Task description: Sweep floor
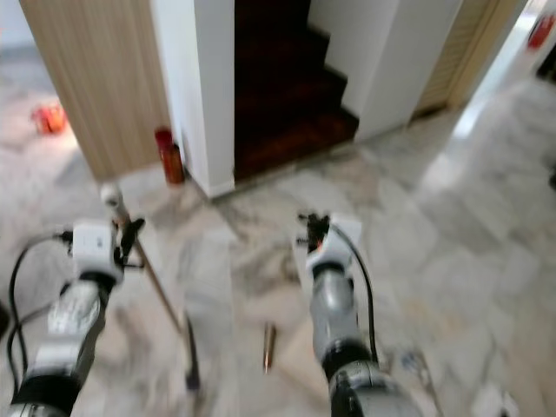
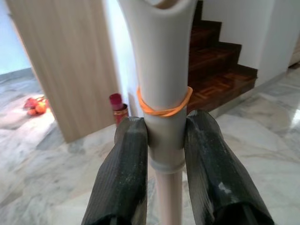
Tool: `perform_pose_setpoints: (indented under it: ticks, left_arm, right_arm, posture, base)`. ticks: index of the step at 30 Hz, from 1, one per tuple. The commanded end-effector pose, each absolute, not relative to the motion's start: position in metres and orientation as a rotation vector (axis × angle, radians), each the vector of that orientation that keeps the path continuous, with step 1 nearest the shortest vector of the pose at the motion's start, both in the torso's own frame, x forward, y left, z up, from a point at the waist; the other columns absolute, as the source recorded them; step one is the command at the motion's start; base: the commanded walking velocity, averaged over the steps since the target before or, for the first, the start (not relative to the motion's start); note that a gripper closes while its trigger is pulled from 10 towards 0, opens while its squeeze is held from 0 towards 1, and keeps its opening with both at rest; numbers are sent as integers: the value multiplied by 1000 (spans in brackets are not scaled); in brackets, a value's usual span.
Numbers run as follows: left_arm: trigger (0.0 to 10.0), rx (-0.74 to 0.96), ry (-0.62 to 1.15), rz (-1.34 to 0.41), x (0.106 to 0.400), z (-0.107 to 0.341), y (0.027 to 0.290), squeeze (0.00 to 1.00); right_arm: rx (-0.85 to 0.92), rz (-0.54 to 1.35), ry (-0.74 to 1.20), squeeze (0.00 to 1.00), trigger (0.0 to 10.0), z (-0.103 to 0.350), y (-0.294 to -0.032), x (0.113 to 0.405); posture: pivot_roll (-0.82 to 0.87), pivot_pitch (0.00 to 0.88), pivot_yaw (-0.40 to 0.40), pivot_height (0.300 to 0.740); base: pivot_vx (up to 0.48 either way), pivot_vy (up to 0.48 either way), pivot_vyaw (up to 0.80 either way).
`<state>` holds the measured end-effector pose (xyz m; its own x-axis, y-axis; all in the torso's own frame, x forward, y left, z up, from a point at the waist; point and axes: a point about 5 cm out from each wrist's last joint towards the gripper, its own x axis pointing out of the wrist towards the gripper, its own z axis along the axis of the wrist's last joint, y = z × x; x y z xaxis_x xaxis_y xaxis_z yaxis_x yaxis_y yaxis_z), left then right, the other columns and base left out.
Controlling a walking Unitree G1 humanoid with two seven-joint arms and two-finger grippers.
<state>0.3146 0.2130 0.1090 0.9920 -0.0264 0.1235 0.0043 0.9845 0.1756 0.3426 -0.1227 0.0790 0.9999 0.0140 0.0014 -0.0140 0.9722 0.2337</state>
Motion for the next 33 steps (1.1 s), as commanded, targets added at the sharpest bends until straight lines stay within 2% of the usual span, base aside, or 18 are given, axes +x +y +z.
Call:
perform_pose_setpoints:
  ticks: [1,6,17,25,33]
  left_arm:
    - [10000,192,-157,-67,319,117,205,0]
    - [10000,208,-115,-125,321,113,205,0]
    - [10000,259,138,-286,308,74,197,0]
    - [10000,264,173,-314,305,67,192,0]
    - [10000,301,185,-308,301,66,198,0]
  right_arm:
    - [217,-20,-39,0,10000,85,-137,345]
    - [210,-17,-37,0,10000,84,-137,344]
    - [134,83,-32,0,10000,83,-126,343]
    - [153,212,42,0,10000,70,-112,336]
    - [154,374,145,0,10000,49,-99,323]
  posture:
    - [87,0,-61,740]
    - [88,0,-60,740]
    - [90,0,-69,740]
    - [84,0,-68,740]
    - [91,0,-68,740]
  base:
    - [0,0,0]
    - [0,0,0]
    - [0,0,0]
    - [0,0,0]
    - [0,0,0]
